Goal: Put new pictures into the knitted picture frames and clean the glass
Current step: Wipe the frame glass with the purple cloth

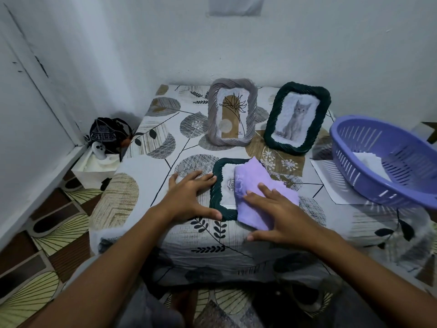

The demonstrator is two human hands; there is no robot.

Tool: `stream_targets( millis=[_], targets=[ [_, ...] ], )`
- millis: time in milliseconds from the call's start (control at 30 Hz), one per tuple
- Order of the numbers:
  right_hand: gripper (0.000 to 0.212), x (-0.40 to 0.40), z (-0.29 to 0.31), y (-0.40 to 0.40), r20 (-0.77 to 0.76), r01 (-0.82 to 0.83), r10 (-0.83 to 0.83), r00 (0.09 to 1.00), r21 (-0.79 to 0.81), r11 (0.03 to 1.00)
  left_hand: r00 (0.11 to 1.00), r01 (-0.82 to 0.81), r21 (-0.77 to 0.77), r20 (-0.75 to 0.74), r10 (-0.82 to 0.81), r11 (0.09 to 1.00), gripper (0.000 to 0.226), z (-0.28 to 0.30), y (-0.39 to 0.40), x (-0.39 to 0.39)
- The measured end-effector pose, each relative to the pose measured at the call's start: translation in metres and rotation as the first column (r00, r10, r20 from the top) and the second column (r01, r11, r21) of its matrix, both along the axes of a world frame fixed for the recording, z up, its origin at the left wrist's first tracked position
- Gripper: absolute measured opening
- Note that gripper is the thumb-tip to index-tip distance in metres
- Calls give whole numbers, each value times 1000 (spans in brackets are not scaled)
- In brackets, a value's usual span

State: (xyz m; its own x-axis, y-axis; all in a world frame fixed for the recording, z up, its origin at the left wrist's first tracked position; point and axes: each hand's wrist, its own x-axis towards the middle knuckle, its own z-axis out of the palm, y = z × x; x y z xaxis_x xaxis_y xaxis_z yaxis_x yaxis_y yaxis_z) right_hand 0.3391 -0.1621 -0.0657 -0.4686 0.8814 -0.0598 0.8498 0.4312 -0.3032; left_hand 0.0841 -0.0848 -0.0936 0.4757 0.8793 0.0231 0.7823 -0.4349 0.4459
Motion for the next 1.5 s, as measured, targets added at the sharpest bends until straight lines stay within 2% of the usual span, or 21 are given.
stream_targets(
  millis=[133,267,333,400,467,533,600,633,700,767,833,900,967,1033,1100,1167,1233,1500],
  targets=[
    [90,-5,4,-8,1,75,-75,997,31,997,1000,3,5,-10,-3,1000,131,-1,0,0],
    [95,-4,-7,0,-104,50,-44,994,51,997,1000,8,12,-16,-8,1000,131,-2,1,0],
    [92,6,-10,11,-116,-13,14,993,5,1000,1000,9,12,-12,-8,1000,130,-3,2,0],
    [87,17,-3,23,-124,-59,45,991,-105,993,1000,12,6,-6,-12,1000,129,-3,1,0],
    [83,24,9,33,-137,-31,0,991,-220,975,1000,10,-1,-2,-10,1000,128,-2,1,0],
    [72,18,16,37,-171,70,-107,980,-209,975,1000,8,0,-3,-8,1000,127,-2,1,0],
    [66,-2,13,33,-91,231,-234,968,-38,972,1000,5,3,-4,-5,1000,127,-3,1,0],
    [73,-15,9,29,-5,290,-290,957,17,957,1000,4,5,-4,-4,1000,128,-3,1,0],
    [91,-40,-2,23,146,374,-366,919,-30,927,1000,8,10,-7,-8,1000,128,-2,1,1],
    [99,-54,-9,21,200,390,-367,909,-92,916,1000,10,12,-12,-9,1000,129,-2,1,1],
    [92,-47,-8,30,158,302,-287,945,-81,950,1000,7,9,-11,-7,1000,130,-2,2,0],
    [72,-26,-3,42,41,168,-165,986,-117,979,1000,8,4,-11,-8,1000,131,-2,2,0],
    [46,-5,6,51,-158,60,-95,983,-213,975,1000,8,-2,-2,-8,1000,131,-2,2,-1],
    [33,4,12,54,-244,36,-87,966,-205,978,1000,6,-4,7,-6,1000,130,-2,2,0],
    [41,1,11,51,-169,129,-139,976,-67,989,1000,4,4,6,-4,1000,131,-3,2,1],
    [65,-9,4,44,0,239,-239,971,73,968,1000,2,8,6,-2,1000,130,-3,2,2],
    [78,-18,-6,39,99,291,-300,949,92,952,1000,3,10,4,-3,1000,129,-2,1,2],
    [55,-14,-10,44,-13,315,-315,949,40,948,1000,8,6,-9,-8,1000,132,-1,1,0]
  ],
)
